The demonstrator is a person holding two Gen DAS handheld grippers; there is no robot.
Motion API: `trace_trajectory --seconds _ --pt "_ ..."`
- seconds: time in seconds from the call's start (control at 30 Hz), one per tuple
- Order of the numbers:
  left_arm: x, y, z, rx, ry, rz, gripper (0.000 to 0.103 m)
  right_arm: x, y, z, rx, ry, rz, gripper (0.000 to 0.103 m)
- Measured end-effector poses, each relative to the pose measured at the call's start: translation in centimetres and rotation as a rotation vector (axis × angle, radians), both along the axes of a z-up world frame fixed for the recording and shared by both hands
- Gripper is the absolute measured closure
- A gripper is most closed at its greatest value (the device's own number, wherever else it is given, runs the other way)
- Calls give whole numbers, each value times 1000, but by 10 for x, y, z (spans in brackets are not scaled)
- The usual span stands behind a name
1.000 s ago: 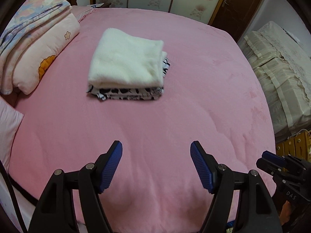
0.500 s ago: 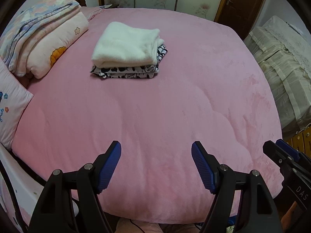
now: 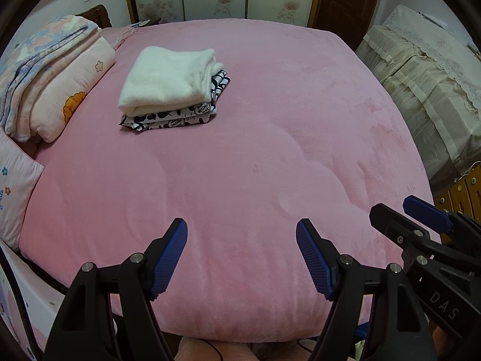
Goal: Fold large clothes
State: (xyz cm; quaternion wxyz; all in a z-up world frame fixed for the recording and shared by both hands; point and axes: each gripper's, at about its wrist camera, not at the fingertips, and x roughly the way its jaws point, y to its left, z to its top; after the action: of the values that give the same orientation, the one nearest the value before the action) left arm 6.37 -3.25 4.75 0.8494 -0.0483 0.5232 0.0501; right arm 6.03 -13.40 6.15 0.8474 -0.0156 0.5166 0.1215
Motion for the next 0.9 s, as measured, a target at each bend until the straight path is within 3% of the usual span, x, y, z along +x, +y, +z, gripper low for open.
trace_trajectory --seconds 0.9 --pt "7 0 -5 1 48 0 30 5 -3 -11 24 54 -4 50"
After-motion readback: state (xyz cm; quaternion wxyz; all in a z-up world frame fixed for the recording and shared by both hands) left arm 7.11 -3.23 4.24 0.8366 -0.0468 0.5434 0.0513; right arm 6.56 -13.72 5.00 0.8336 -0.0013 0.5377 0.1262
